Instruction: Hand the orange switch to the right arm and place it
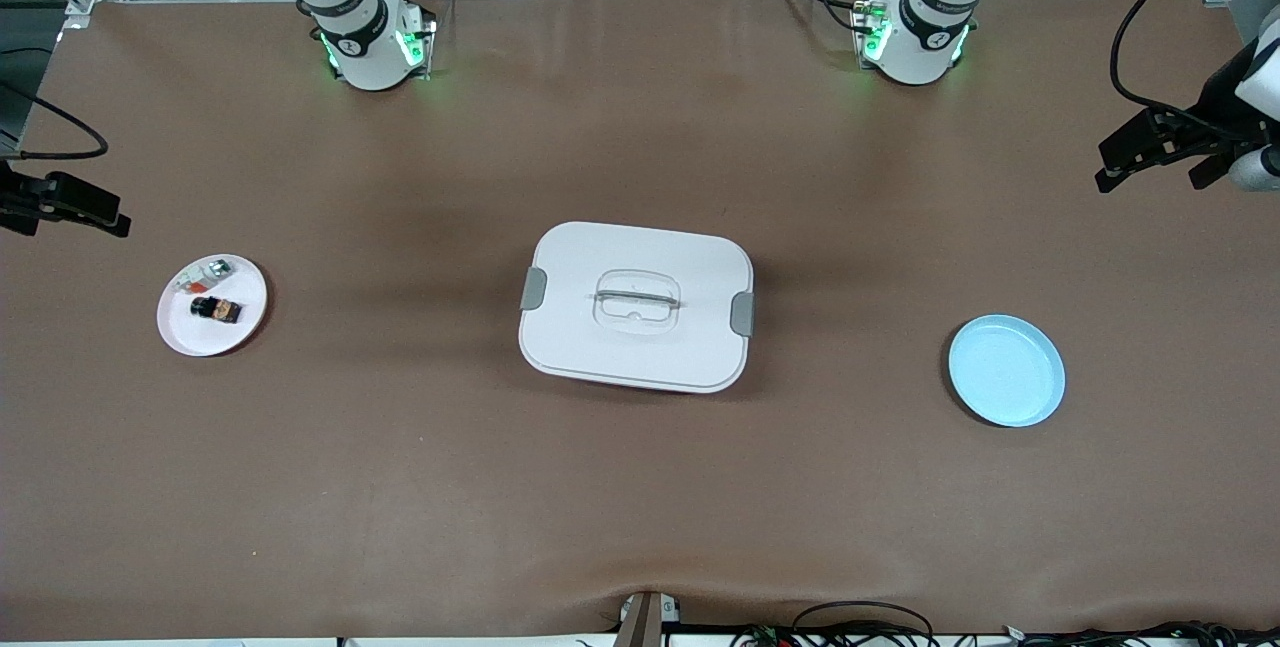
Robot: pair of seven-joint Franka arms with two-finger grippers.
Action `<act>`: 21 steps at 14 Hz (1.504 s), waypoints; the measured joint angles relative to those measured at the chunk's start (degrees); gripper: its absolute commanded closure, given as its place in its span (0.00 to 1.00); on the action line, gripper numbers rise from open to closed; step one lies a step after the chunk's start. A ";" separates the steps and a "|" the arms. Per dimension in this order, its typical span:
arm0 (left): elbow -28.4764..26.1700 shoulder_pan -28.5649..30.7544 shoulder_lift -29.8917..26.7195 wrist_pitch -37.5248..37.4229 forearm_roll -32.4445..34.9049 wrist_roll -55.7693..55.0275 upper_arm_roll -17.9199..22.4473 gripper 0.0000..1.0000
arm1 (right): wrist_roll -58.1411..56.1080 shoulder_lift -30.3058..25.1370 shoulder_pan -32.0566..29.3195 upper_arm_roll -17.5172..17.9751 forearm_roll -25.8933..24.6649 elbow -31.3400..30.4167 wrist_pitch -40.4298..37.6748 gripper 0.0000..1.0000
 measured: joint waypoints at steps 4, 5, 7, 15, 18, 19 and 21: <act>0.00 -0.01 0.00 0.00 0.00 0.10 -0.01 0.00 | 0.86 -0.59 -0.81 -0.76 0.13 0.42 -6.40 0.00; 0.00 -0.02 0.00 0.00 0.00 0.10 -0.01 0.00 | 0.85 -0.65 -1.95 -0.91 0.81 0.43 -6.57 0.00; 0.00 -0.02 0.00 0.00 0.00 0.11 -0.01 0.00 | 0.68 -0.66 -4.20 -1.13 2.83 0.42 -6.43 0.00; 0.00 -0.02 0.00 0.00 0.00 0.11 -0.01 0.00 | -3.28 -0.72 -4.28 -0.08 3.77 0.55 -6.32 0.00; 0.00 -0.01 0.00 -0.37 0.00 0.11 -0.01 0.00 | -3.37 -1.39 -2.46 0.04 3.80 0.66 -6.21 0.00; 0.00 -0.01 0.00 -0.51 0.00 0.11 -0.01 0.00 | -3.37 -1.91 -2.28 0.04 3.80 0.68 -6.20 0.00; 0.00 -0.01 0.00 -0.65 0.00 0.11 -0.01 0.00 | -3.39 -3.23 -2.20 -0.08 3.84 0.69 -6.20 0.00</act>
